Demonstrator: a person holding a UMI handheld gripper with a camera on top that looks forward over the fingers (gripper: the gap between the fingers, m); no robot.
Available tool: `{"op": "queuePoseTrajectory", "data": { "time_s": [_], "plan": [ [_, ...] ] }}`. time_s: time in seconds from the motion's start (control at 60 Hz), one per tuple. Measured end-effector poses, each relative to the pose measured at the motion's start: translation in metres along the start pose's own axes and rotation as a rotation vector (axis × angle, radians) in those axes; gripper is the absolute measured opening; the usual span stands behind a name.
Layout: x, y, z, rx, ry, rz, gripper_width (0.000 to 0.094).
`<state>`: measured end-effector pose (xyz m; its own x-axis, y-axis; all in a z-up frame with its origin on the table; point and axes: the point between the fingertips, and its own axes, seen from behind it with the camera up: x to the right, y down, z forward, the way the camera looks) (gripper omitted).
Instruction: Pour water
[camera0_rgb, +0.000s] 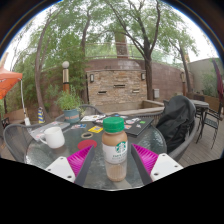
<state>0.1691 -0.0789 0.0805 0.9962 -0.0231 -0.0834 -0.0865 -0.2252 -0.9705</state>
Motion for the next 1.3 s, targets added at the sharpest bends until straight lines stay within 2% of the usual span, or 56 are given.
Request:
{"op": "queuePoseTrajectory", "data": {
  "time_s": [0.067,0.117,0.133,0.183,0.233,0.267,0.283,0.333,0.35,0.383,0.483,0.567,0.633,0.717,0.817,1.0,1.083,1.2,1.233,1.3],
  "plan": [
    [-0.002,-0.012,0.02,0.046,-0.025,-0.008,0.0803],
    [-0.005,-0.02,0.032,0.085,-0.059,-0.019,0.0745],
    [-0.007,-0.022,0.035,0.096,-0.068,-0.026,0.0691],
    [-0.006,-0.019,0.042,0.092,-0.064,-0.073,0.0439],
    [-0.007,-0.021,0.042,0.125,-0.07,-0.084,0.0422],
    [-0.002,-0.015,0.067,0.128,-0.089,-0.118,0.0416],
    [-0.014,-0.02,0.048,0.126,-0.098,-0.132,0.0416],
    [-0.015,-0.02,0.057,0.125,-0.117,-0.148,0.0417],
    [-0.006,-0.015,0.082,0.129,-0.126,-0.145,0.0418],
    [-0.023,-0.022,0.051,0.125,-0.137,-0.138,0.0417],
    [-0.034,-0.021,0.057,0.124,-0.194,-0.072,0.0418],
    [-0.025,-0.019,0.06,0.068,-0.16,-0.023,0.0385],
    [-0.023,-0.018,0.06,0.034,-0.122,-0.018,0.0305],
    [-0.017,-0.02,0.061,0.002,-0.084,-0.061,0.0305],
    [-0.022,-0.056,0.067,0.022,-0.068,-0.096,0.0306],
    [-0.073,-0.131,0.101,0.02,-0.015,-0.55,0.0304],
    [-0.113,-0.138,0.119,-0.002,0.02,-0.836,0.0304],
    [-0.165,-0.118,0.151,-0.031,0.069,-1.349,0.0303],
    [-0.17,-0.117,0.158,-0.048,0.034,-1.481,0.0302],
    [-0.183,-0.101,0.169,-0.07,0.054,-1.783,0.0301]
  ]
}}
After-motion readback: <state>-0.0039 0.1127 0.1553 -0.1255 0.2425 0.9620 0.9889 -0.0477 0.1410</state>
